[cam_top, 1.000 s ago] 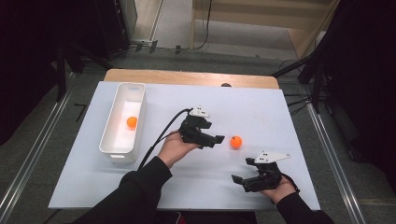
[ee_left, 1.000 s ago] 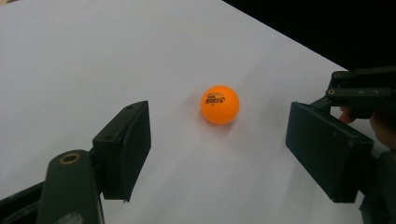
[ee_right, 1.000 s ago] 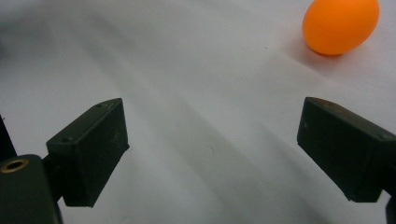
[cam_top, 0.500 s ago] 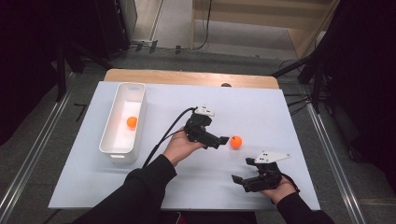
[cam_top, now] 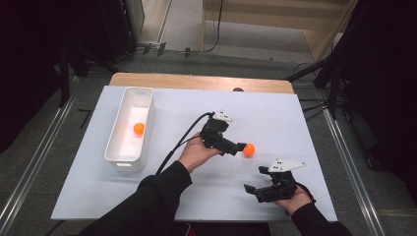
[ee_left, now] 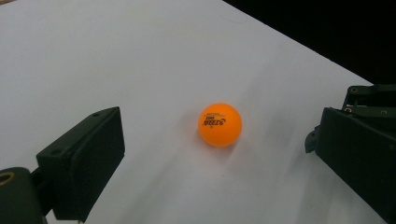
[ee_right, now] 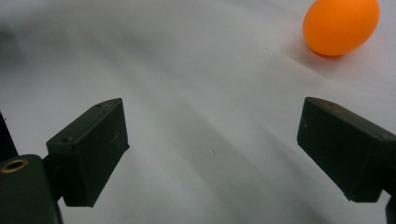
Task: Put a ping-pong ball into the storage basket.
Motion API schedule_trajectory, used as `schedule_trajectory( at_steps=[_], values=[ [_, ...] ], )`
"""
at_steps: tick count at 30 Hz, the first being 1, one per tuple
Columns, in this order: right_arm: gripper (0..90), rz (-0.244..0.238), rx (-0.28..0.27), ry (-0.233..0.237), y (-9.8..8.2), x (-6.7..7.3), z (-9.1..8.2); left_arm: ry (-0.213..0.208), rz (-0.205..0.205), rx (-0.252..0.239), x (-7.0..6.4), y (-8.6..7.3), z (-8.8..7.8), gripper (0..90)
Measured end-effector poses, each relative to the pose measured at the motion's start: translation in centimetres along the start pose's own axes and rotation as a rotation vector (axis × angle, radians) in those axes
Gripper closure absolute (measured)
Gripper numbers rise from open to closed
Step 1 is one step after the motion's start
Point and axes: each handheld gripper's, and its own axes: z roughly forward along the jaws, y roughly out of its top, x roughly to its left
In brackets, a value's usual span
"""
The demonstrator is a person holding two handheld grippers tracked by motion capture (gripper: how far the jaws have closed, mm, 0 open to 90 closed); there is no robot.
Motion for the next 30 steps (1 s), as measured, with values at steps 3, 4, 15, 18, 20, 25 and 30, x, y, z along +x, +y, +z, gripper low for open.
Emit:
schedule_trajectory(
  at_steps=[3, 4, 15, 18, 20, 25, 30],
  values=[
    [7.3, -0.002, 0.0, 0.0, 0.0, 0.0, 0.0, 0.006, 0.013, 0.004, -0.2, 0.2, 0.4, 1.8],
    [7.3, -0.003, 0.0, 0.001, 0.0, 0.0, 0.0, 0.009, 0.013, 0.003, -0.3, 0.3, 0.5, 1.8],
    [7.3, -0.005, -0.001, 0.001, 0.0, 0.0, 0.0, -0.002, 0.013, 0.001, -0.7, 0.9, 1.5, 1.8],
    [7.3, -0.003, 0.0, 0.001, 0.0, 0.0, 0.0, 0.0, 0.014, 0.003, -0.8, 0.9, 1.8, 1.8],
    [7.3, -0.004, -0.002, 0.001, 0.0, 0.0, 0.0, 0.003, 0.018, 0.007, -0.8, 0.9, 2.0, 1.8],
    [7.3, -0.004, -0.003, 0.001, 0.0, 0.0, 0.0, 0.006, 0.015, 0.015, -1.0, 1.2, 2.7, 1.9],
    [7.3, -0.006, -0.003, 0.002, 0.0, 0.0, 0.0, 0.005, 0.024, 0.019, -1.4, 1.6, 3.2, 1.9]
  ],
)
